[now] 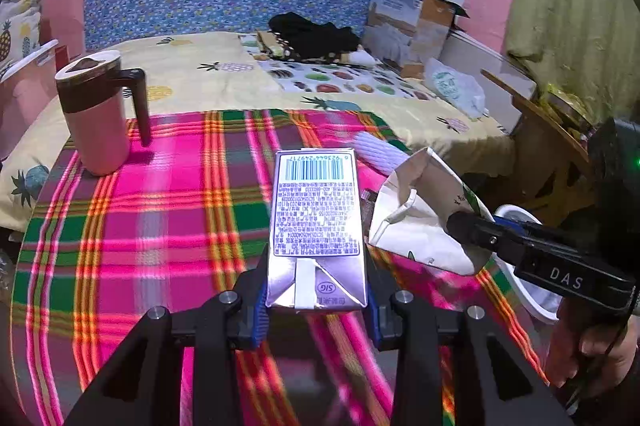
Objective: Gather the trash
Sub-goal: 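Carry the carton and bag over the bin and open the left gripper to drop the carton, then open the right gripper to drop the white cloth bag into the bin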
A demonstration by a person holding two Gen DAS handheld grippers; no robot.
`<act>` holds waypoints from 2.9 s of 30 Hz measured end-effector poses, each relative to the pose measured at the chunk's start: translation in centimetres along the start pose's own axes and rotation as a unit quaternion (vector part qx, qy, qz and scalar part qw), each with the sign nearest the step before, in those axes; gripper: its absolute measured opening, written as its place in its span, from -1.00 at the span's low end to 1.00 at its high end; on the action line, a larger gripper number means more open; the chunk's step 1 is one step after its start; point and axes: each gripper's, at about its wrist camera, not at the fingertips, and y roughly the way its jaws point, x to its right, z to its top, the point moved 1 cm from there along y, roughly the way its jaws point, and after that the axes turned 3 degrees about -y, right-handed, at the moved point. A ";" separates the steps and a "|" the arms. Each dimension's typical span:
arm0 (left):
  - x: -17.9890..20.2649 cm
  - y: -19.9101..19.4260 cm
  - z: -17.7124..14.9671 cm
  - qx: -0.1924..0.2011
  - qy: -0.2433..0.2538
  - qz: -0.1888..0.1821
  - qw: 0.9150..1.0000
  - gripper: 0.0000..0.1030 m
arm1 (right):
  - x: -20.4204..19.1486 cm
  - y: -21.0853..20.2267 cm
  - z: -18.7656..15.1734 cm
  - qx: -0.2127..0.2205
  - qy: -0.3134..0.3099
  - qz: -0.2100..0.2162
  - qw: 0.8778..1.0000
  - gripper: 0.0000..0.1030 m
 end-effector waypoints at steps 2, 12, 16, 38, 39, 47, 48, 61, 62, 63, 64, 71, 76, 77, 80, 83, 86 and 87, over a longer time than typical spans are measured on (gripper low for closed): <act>1.1 -0.5 -0.6 -0.002 0.006 -0.006 1.000 -0.27 | 0.5 -0.9 -0.5 0.005 0.007 -0.005 1.000 -0.44; 7.3 -1.2 -2.0 -0.013 0.046 -0.040 0.998 -0.27 | 3.3 -5.1 -2.3 0.047 0.034 -0.044 0.997 -0.44; 10.3 -0.7 -2.0 -0.019 0.068 -0.057 0.996 -0.27 | 5.0 -6.4 -2.9 0.061 0.050 -0.060 0.995 -0.44; 23.4 6.6 -1.7 -0.054 0.151 -0.139 0.977 -0.27 | 14.2 -9.5 -6.2 0.080 0.142 -0.153 0.975 -0.44; 23.8 7.0 -1.8 -0.057 0.153 -0.143 0.976 -0.27 | 14.5 -9.6 -6.4 0.079 0.144 -0.156 0.974 -0.44; 26.9 10.6 -2.7 -0.089 0.164 -0.163 0.969 -0.27 | 17.4 -10.2 -8.2 0.062 0.174 -0.186 0.965 -0.44; 27.2 11.0 -2.9 -0.093 0.166 -0.164 0.968 -0.27 | 17.8 -10.3 -8.4 0.059 0.178 -0.189 0.964 -0.44; 30.3 13.4 -4.4 -0.119 0.194 -0.187 0.956 -0.16 | 19.9 -11.0 -9.9 0.035 0.207 -0.216 0.954 -0.32; 30.3 13.3 -4.4 -0.116 0.195 -0.187 0.956 -0.16 | 19.7 -11.2 -9.9 0.037 0.205 -0.218 0.954 -0.28; 30.3 13.1 -4.4 -0.114 0.195 -0.187 0.956 -0.16 | 19.6 -11.2 -9.8 0.039 0.203 -0.219 0.954 -0.19; 30.2 12.9 -4.3 -0.111 0.194 -0.186 0.957 -0.16 | 19.5 -11.5 -9.8 0.041 0.201 -0.221 0.954 -0.12; 28.3 11.3 -3.5 -0.100 0.180 -0.177 0.962 -0.16 | 17.8 -11.6 -8.6 0.049 0.175 -0.217 0.959 -0.02; 26.6 9.1 -3.0 -0.084 0.176 -0.167 0.967 -0.16 | 16.0 -11.2 -7.6 0.050 0.147 -0.204 0.967 -0.02; 26.3 8.7 -2.9 -0.080 0.174 -0.165 0.968 -0.16 | 15.7 -11.1 -7.5 0.050 0.143 -0.202 0.968 -0.02; 25.2 7.4 -2.6 -0.069 0.166 -0.161 0.970 -0.16 | 14.7 -10.8 -7.2 0.050 0.130 -0.193 0.971 -0.02; 23.8 6.0 -2.4 -0.058 0.157 -0.157 0.973 -0.16 | 13.3 -10.4 -6.9 0.049 0.114 -0.182 0.975 -0.02; 22.7 5.0 -2.4 -0.050 0.151 -0.148 0.976 -0.16 | 12.1 -9.9 -6.6 0.048 0.099 -0.171 0.979 -0.02; 22.3 4.8 -2.4 -0.049 0.149 -0.145 0.977 -0.16 | 11.5 -9.7 -6.4 0.047 0.092 -0.167 0.980 -0.02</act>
